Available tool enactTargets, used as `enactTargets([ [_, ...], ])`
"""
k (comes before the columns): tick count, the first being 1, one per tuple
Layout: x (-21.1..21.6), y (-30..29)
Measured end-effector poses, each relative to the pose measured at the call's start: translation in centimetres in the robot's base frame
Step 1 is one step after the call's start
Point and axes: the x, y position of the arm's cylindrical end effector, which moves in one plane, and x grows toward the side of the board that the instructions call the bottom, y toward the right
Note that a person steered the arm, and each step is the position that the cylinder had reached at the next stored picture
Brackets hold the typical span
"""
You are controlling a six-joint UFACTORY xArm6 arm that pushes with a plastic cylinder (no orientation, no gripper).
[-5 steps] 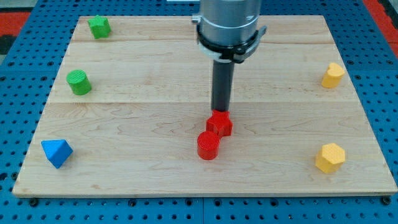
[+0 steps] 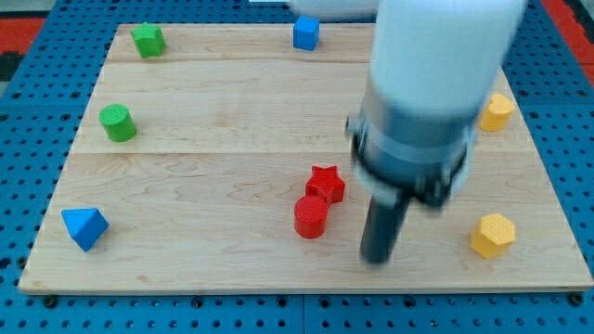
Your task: Slightly push the red blocks towards the center of the board
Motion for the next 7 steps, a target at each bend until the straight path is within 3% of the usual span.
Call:
enactTargets([
  [1,-1.8,-5.1],
  [2,-7.0,-6.7],
  [3,-6.4,-4.9],
  [4,-7.3,1.0],
  [5,-10.7,4.0],
  [7,-10.2,6.4],
])
